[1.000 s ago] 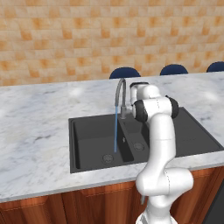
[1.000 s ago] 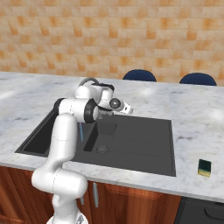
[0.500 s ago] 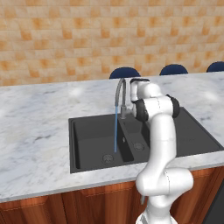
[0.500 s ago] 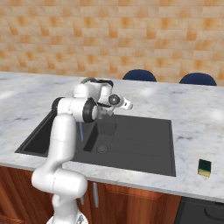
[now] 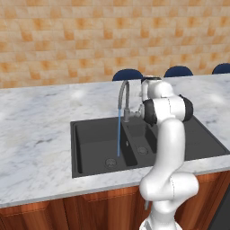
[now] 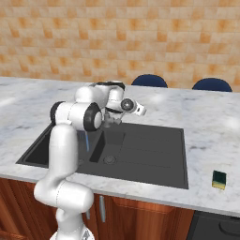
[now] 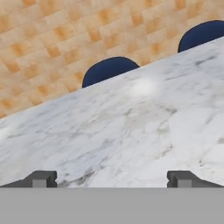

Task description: Soak the sponge with water for a few seconds and then drop it inside the sink.

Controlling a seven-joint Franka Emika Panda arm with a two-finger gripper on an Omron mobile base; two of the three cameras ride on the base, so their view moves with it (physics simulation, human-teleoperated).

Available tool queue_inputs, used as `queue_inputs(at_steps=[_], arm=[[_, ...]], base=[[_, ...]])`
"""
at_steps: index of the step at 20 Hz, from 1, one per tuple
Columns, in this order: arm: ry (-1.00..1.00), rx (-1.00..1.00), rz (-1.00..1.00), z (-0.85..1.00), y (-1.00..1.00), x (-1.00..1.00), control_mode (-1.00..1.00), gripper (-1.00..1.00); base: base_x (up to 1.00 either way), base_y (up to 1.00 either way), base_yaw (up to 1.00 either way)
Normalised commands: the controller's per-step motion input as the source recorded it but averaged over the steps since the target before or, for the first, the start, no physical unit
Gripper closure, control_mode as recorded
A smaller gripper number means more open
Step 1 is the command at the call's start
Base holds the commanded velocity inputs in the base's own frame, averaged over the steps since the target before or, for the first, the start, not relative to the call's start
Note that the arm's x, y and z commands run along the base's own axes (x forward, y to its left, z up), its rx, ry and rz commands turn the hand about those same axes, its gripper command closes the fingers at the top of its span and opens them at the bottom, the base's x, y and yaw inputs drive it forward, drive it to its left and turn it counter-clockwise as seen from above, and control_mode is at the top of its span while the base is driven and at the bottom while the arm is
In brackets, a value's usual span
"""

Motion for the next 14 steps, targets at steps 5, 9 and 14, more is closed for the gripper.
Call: queue_inputs(at_steps=[5,9,14], arm=[[0.17,0.00,0.01,0.72,-0.37,-0.51,-1.00,-1.00],[0.20,0.00,0.07,0.77,-0.15,-0.49,-1.00,-1.00],[0.15,-0.01,0.11,0.95,-0.09,-0.36,-1.00,-1.00]], base=[[0.00,0.00,0.00],[0.00,0.00,0.00],[0.00,0.00,0.00]])
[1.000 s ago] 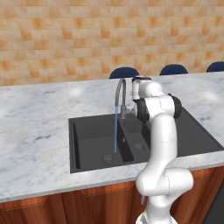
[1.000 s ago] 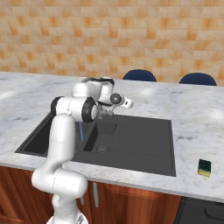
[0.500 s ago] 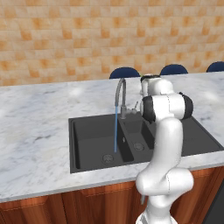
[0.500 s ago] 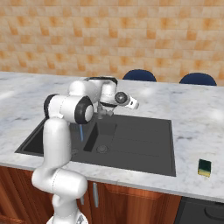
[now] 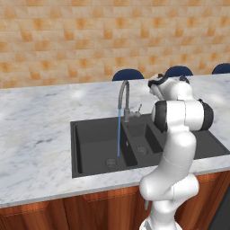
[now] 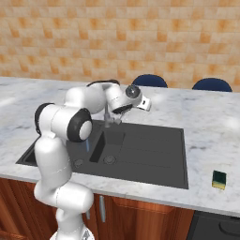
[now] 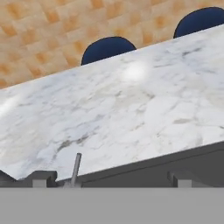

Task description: Soak the sponge with water for a few seconds and then drop it inside the sink.

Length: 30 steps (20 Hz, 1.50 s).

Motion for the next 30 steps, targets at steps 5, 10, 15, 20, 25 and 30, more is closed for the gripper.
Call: queue_inputs(at_steps=[5,10,15,20,25,30], arm=[[0.14,0.00,0.08,0.78,-0.02,-0.43,-1.00,-1.00],[0.26,0.00,0.07,0.32,0.00,-0.63,-1.00,-1.00],[0.27,-0.02,0.04,0.14,0.00,-0.59,-1.00,-1.00],[0.15,-0.04,0.03,0.00,0.00,-0.58,-1.00,-1.00],[0.02,-0.02,0.00,-0.26,-0.19,-0.35,-1.00,-1.00],[0.00,0.00,0.00,-0.29,-0.45,-0.04,-1.00,-1.00]], base=[[0.00,0.00,0.00],[0.00,0.00,0.00],[0.00,0.00,0.00],[0.00,0.00,0.00],[0.00,0.00,0.00],[0.00,0.00,0.00]])
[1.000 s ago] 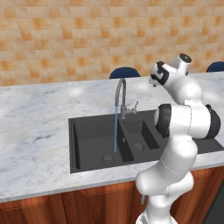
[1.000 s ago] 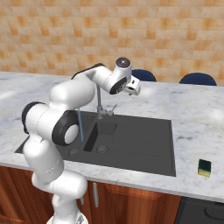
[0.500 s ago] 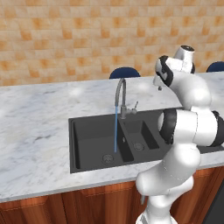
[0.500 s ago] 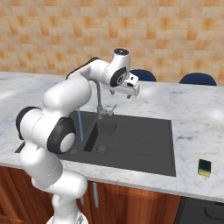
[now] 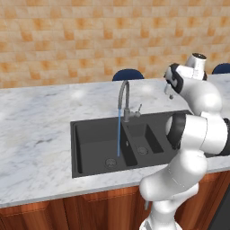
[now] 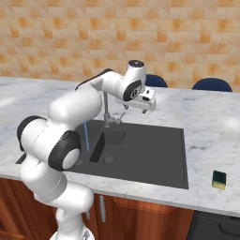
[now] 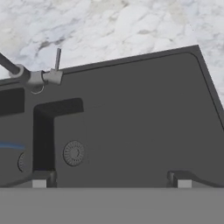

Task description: Soak the sponge with water for a few seconds and then drop it inside the sink.

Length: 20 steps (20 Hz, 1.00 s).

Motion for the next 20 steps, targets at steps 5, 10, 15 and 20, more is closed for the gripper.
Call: queue_inputs(at_steps=[5,10,15,20], arm=[[0.00,0.00,0.00,-0.24,-0.45,-0.06,-1.00,-1.00],[0.03,0.00,0.00,-0.23,-0.51,-0.13,-1.00,-1.00],[0.00,0.00,0.00,-0.17,-0.53,-0.32,-1.00,-1.00],[0.00,0.00,0.00,-0.06,-0.47,-0.53,-1.00,-1.00]], base=[[0.00,0.00,0.00],[0.00,0.00,0.00],[0.00,0.00,0.00],[0.00,0.00,0.00]])
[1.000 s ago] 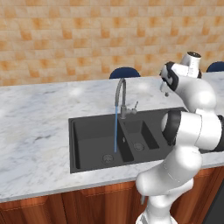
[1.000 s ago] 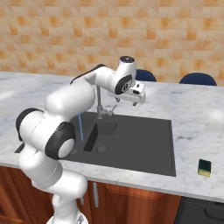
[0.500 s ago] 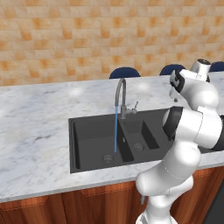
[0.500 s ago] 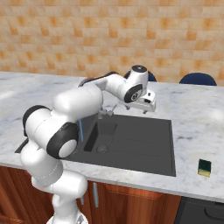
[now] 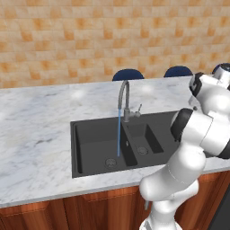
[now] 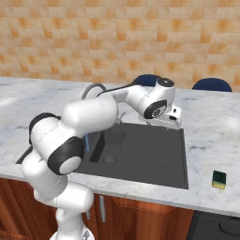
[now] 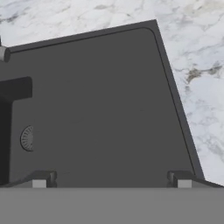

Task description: Soak the sponge with water for a few seconds and then drop it inside the sink.

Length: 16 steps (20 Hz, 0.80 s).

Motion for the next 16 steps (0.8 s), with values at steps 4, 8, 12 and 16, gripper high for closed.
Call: queue_inputs(at_steps=[4,8,12,16], arm=[[0.00,0.00,0.00,0.00,-0.41,-0.58,-1.00,-1.00],[0.00,0.00,0.00,-0.18,-0.48,-0.42,-1.00,-1.00],[0.00,0.00,0.00,-0.23,-0.54,-0.32,-1.00,-1.00],[0.00,0.00,0.00,-0.24,-0.56,-0.20,-1.00,-1.00]], base=[[0.00,0.00,0.00],[0.00,0.00,0.00],[0.00,0.00,0.00],[0.00,0.00,0.00]])
